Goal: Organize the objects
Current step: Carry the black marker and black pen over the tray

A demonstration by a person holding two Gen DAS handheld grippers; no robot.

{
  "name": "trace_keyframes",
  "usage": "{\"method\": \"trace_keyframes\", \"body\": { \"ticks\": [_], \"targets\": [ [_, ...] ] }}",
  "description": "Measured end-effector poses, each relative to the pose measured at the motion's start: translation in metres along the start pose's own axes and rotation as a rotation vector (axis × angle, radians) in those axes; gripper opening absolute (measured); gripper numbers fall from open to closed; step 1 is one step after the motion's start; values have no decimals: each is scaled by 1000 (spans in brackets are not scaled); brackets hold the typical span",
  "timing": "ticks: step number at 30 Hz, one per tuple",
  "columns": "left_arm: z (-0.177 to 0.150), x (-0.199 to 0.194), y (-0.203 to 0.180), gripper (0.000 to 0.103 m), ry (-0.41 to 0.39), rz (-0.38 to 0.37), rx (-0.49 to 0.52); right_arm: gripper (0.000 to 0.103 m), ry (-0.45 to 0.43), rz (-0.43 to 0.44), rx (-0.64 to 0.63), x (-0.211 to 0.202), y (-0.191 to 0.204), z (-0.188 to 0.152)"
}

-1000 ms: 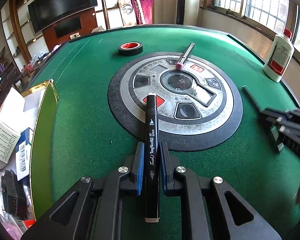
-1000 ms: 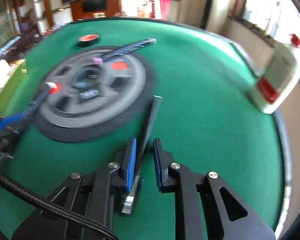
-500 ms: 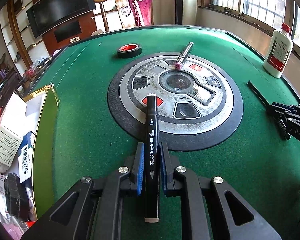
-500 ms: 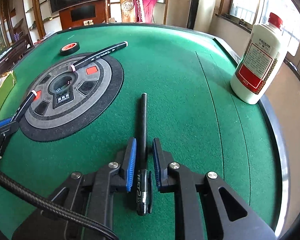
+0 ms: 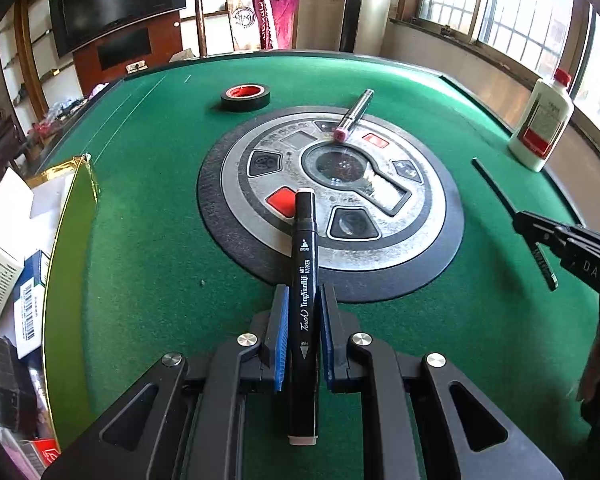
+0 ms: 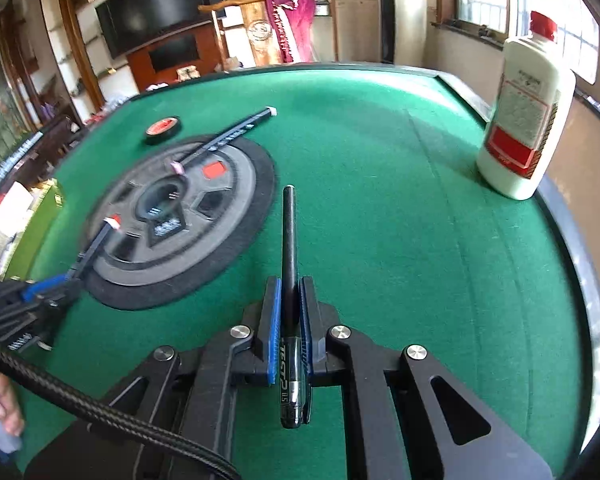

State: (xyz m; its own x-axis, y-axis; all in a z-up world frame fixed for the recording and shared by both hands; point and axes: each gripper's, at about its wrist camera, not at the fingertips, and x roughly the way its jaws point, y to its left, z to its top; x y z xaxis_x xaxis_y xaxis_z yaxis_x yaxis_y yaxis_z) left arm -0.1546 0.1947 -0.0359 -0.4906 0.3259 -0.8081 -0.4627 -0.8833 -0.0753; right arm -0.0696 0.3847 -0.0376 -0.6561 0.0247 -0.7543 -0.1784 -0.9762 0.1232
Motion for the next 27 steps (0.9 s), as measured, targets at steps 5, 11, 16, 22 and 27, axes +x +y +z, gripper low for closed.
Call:
{"method": "trace_keyframes", "body": {
  "ticks": [5, 11, 16, 22, 27],
  "targets": [
    [2, -8, 1, 11, -24, -18, -13, 7, -25, 91, 3, -5, 19, 3],
    [1, -10, -1, 11, -37, -42, -28, 7, -10, 182, -5, -4, 42, -4],
    [1, -17, -4, 11, -63, -41, -28, 7, -8, 215, -21, -3, 54, -7],
    [-8, -28, -10, 11, -92, -20, -26, 7, -10, 252, -36, -3, 66, -7],
    [-18, -47, -9, 11, -127, -21, -35, 7, -37, 283, -49, -17, 78, -10]
  ]
}}
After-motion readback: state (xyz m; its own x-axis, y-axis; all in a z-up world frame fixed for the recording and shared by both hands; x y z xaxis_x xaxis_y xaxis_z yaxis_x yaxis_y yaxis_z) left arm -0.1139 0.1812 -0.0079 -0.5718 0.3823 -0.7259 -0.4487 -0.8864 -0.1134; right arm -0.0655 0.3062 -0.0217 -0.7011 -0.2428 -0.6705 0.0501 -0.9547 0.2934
